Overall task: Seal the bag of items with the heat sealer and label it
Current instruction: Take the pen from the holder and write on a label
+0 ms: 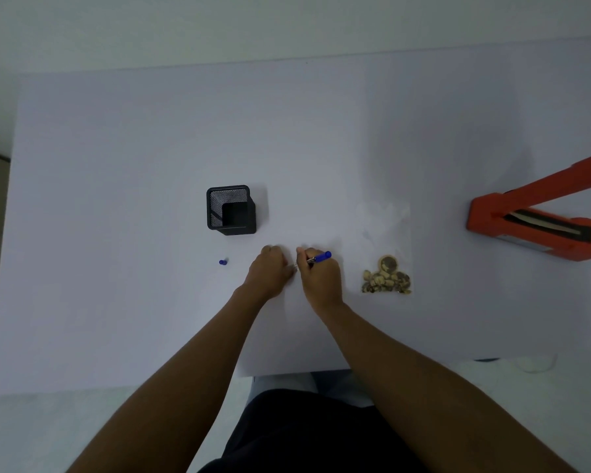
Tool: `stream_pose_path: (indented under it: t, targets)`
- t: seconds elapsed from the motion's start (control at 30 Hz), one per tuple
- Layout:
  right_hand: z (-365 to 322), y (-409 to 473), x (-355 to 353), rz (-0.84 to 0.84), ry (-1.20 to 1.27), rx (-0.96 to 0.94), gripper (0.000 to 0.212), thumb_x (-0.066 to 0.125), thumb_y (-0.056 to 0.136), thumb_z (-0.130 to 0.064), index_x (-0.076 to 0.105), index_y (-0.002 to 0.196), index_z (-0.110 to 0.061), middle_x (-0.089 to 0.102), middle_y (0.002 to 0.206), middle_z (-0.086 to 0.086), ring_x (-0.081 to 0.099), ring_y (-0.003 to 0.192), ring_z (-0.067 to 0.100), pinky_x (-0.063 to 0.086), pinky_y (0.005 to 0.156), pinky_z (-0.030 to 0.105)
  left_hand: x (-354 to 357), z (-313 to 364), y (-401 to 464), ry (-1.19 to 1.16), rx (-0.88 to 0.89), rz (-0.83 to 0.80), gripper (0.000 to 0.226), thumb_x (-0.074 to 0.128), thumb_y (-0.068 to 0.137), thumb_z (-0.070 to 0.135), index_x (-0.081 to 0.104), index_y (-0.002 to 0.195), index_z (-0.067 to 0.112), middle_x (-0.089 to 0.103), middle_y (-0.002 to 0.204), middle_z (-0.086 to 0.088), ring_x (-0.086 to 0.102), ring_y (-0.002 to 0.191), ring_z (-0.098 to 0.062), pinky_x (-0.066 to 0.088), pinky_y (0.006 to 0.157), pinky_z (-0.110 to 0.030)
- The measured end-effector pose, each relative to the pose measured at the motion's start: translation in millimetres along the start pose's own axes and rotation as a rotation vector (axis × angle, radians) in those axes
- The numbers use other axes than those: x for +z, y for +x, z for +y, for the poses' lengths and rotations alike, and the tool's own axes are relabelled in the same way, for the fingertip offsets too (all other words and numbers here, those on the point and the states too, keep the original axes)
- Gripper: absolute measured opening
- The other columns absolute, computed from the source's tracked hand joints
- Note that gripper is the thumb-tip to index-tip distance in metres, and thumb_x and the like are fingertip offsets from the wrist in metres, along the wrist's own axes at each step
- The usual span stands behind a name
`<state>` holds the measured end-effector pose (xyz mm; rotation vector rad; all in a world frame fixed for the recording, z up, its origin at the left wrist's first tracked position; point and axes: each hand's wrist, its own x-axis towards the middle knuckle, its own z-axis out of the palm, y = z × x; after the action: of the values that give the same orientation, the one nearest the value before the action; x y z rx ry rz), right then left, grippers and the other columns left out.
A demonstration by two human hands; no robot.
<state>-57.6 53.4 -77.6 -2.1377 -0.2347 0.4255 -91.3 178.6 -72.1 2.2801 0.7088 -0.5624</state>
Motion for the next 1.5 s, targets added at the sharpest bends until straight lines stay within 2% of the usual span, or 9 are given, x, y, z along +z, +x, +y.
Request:
stream_pose_path:
  t: [0.17, 0.33, 0.57, 0.9, 1.07, 1.27, 1.37, 1.43, 1.5]
  targets:
    - [-6, -2, 1, -0.024, -0.003, 0.006, 0.042, 0.053, 0.102, -0.024, 0.046, 0.062, -0.016, 0.047, 0.055, 0.003, 0.045, 0.051, 0.017, 0.039, 0.052, 0.031, -1, 0, 1, -0.019, 0.005, -0.004, 0.020, 0.064, 0.091, 0.023, 0.053, 0.082, 0.010, 0.059, 0.096, -0.018, 0.054, 0.072, -0.021, 0.047, 0.068, -0.031]
    - [-6, -6, 3, -0.065, -0.045, -0.021, 0.038, 0.052, 0.103, -0.023, 0.052, 0.066, -0.014, 0.053, 0.059, 0.004, 0.049, 0.053, 0.015, 0.036, 0.053, 0.019, -2, 0, 0, 0.001, 0.007, -0.004, 0.020, 0.061, 0.094, 0.024, 0.055, 0.088, 0.006, 0.057, 0.098, -0.016, 0.055, 0.073, -0.021, 0.046, 0.067, -0.029]
    - [-8, -9, 5, -0.014, -0.037, -0.014, 0.043, 0.054, 0.102, -0.021, 0.040, 0.062, -0.024, 0.037, 0.053, -0.014, 0.039, 0.047, 0.003, 0.033, 0.052, 0.012, -2, 2, -1, 0.002, -0.008, -0.002, 0.023, 0.060, 0.094, 0.027, 0.050, 0.083, 0.010, 0.057, 0.097, -0.016, 0.050, 0.071, -0.019, 0.041, 0.065, -0.027]
    - [-6, -7, 4, 0.022, -0.022, 0.005, 0.043, 0.054, 0.103, -0.021, 0.042, 0.061, -0.018, 0.038, 0.053, -0.006, 0.036, 0.046, 0.006, 0.028, 0.050, 0.015, -3, 3, -2, -0.003, -0.016, -0.016, 0.023, 0.064, 0.092, 0.028, 0.051, 0.084, 0.010, 0.058, 0.096, -0.016, 0.050, 0.071, -0.019, 0.042, 0.066, -0.029]
    - [-6, -7, 6, 0.033, -0.030, 0.002, 0.041, 0.054, 0.102, -0.020, 0.044, 0.063, -0.018, 0.040, 0.054, -0.006, 0.037, 0.047, 0.006, 0.029, 0.051, 0.015, -5, 4, -4, -0.014, -0.019, -0.024, 0.024, 0.064, 0.092, 0.027, 0.051, 0.079, 0.012, 0.060, 0.096, -0.018, 0.052, 0.070, -0.019, 0.043, 0.066, -0.029]
    - [-9, -6, 4, 0.053, -0.021, 0.043, 0.041, 0.054, 0.103, -0.020, 0.046, 0.062, -0.017, 0.038, 0.051, -0.012, 0.038, 0.044, 0.004, 0.028, 0.048, 0.015, -7, 7, -7, -0.012, -0.033, -0.027, 0.022, 0.064, 0.093, 0.026, 0.051, 0.083, 0.012, 0.059, 0.098, -0.016, 0.052, 0.073, -0.019, 0.043, 0.067, -0.028]
    - [-17, -6, 6, 0.112, 0.057, 0.057, 0.041, 0.055, 0.102, -0.022, 0.050, 0.064, -0.011, 0.046, 0.051, -0.001, 0.043, 0.044, 0.011, 0.036, 0.045, 0.020, -10, 10, -9, -0.028, -0.025, -0.016, 0.021, 0.063, 0.093, 0.025, 0.050, 0.084, 0.011, 0.056, 0.099, -0.016, 0.050, 0.073, -0.019, 0.042, 0.067, -0.028]
    - [-21, -7, 9, 0.120, 0.110, 0.058, 0.037, 0.056, 0.102, -0.025, 0.056, 0.070, -0.006, 0.054, 0.055, 0.008, 0.052, 0.049, 0.021, 0.046, 0.048, 0.029, -14, 12, -12, -0.043, -0.015, -0.013, 0.021, 0.061, 0.094, 0.024, 0.050, 0.083, 0.010, 0.053, 0.097, -0.013, 0.048, 0.074, -0.019, 0.040, 0.067, -0.028]
    - [-20, -9, 9, 0.114, 0.129, 0.060, 0.037, 0.056, 0.102, -0.027, 0.057, 0.072, -0.005, 0.055, 0.056, 0.010, 0.054, 0.051, 0.024, 0.048, 0.051, 0.036, -15, 13, -14, -0.047, -0.003, -0.017, 0.022, 0.062, 0.093, 0.025, 0.050, 0.084, 0.009, 0.053, 0.097, -0.014, 0.048, 0.075, -0.019, 0.039, 0.067, -0.027]
